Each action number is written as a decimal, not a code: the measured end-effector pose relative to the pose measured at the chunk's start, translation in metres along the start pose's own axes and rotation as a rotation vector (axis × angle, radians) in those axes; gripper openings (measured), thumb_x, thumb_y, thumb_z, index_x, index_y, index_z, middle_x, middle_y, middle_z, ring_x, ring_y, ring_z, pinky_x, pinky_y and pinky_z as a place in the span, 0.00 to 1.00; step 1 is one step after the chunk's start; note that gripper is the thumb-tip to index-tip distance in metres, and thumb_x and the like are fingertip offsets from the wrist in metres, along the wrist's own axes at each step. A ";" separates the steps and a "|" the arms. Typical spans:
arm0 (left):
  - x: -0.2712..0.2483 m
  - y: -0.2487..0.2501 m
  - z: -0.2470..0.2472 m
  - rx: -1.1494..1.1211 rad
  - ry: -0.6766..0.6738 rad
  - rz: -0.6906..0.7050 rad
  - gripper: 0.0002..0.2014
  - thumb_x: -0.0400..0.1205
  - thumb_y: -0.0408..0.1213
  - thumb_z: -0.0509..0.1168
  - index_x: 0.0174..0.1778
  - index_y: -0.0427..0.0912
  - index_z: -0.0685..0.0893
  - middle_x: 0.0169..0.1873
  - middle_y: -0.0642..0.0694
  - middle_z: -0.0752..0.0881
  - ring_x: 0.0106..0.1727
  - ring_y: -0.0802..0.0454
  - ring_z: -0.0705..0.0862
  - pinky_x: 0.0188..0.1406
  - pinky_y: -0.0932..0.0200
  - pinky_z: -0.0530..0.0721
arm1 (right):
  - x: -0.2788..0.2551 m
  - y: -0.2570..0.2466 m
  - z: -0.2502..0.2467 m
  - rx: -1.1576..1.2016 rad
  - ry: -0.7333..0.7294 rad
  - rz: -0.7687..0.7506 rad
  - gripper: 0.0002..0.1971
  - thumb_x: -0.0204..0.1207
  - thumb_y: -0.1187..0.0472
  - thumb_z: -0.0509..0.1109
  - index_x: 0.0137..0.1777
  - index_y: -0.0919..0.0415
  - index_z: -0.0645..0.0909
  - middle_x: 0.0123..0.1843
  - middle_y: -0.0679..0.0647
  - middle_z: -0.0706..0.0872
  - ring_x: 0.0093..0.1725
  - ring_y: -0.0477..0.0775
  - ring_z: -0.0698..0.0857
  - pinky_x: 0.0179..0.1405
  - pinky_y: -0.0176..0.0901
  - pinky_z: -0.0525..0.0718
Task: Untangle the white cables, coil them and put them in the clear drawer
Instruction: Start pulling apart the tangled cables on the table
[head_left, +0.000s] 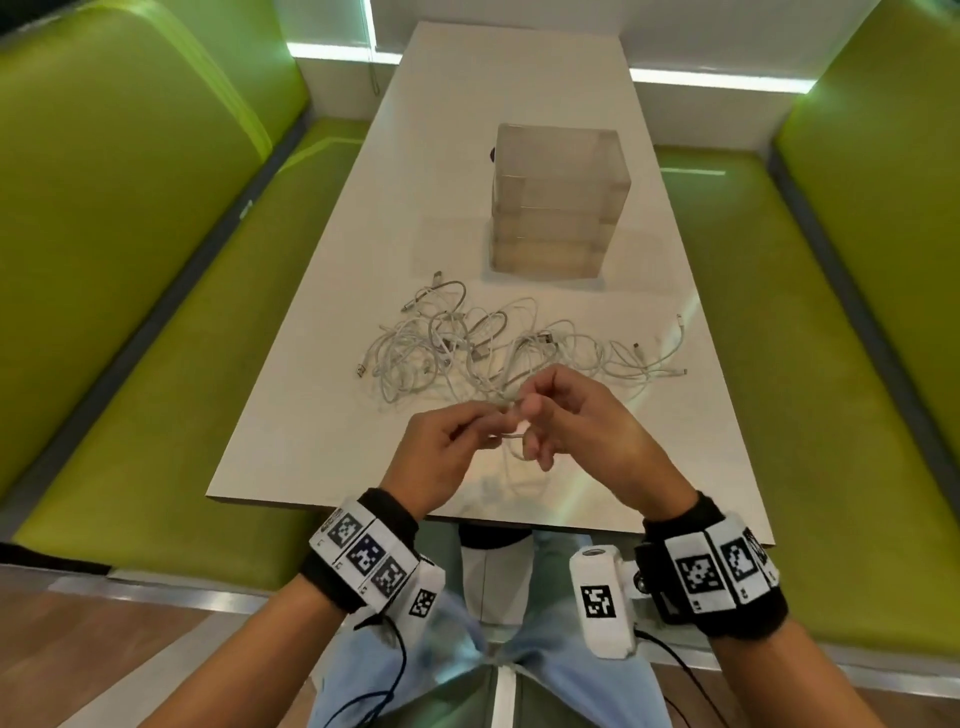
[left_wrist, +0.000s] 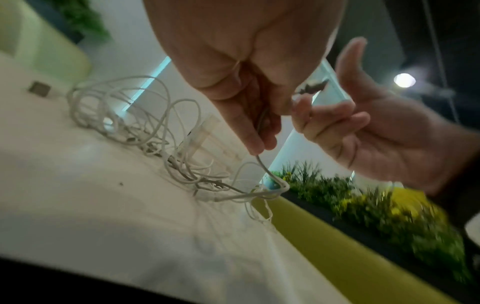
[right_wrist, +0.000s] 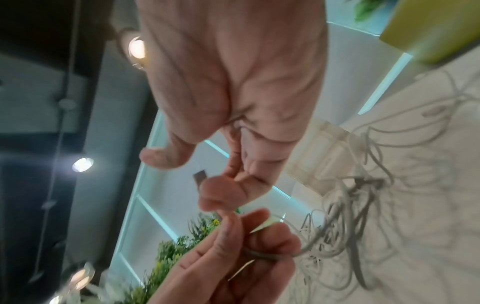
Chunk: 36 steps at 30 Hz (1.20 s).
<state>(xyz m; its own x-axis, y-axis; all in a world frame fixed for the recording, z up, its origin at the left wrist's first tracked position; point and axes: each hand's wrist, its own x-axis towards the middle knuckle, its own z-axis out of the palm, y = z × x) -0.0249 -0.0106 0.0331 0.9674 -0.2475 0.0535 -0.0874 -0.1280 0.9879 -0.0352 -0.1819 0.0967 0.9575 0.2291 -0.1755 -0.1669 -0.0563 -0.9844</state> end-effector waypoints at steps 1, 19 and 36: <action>-0.001 0.003 0.000 -0.115 0.016 -0.029 0.10 0.85 0.31 0.60 0.53 0.45 0.87 0.43 0.48 0.91 0.48 0.51 0.90 0.51 0.56 0.87 | 0.002 0.002 -0.001 0.007 0.005 -0.008 0.15 0.68 0.54 0.76 0.49 0.61 0.79 0.41 0.55 0.83 0.31 0.53 0.80 0.28 0.41 0.79; 0.012 0.035 -0.037 -0.618 0.239 -0.045 0.13 0.87 0.38 0.53 0.43 0.39 0.80 0.19 0.53 0.68 0.19 0.58 0.66 0.23 0.63 0.73 | 0.021 0.055 -0.021 -0.489 -0.060 0.008 0.11 0.80 0.61 0.67 0.35 0.60 0.82 0.29 0.42 0.81 0.23 0.37 0.74 0.26 0.28 0.73; 0.022 0.010 0.003 -0.163 0.005 -0.181 0.13 0.87 0.38 0.57 0.63 0.44 0.83 0.58 0.49 0.87 0.58 0.54 0.85 0.45 0.61 0.85 | 0.045 0.046 -0.026 -0.623 -0.045 -0.099 0.14 0.82 0.57 0.63 0.38 0.58 0.85 0.38 0.51 0.85 0.42 0.52 0.82 0.47 0.43 0.76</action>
<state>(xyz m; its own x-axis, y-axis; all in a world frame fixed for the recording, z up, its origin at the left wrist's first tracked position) -0.0052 -0.0207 0.0438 0.9651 -0.2294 -0.1262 0.1267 -0.0126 0.9919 0.0068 -0.1997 0.0441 0.9484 0.3017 -0.0977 0.1032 -0.5850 -0.8045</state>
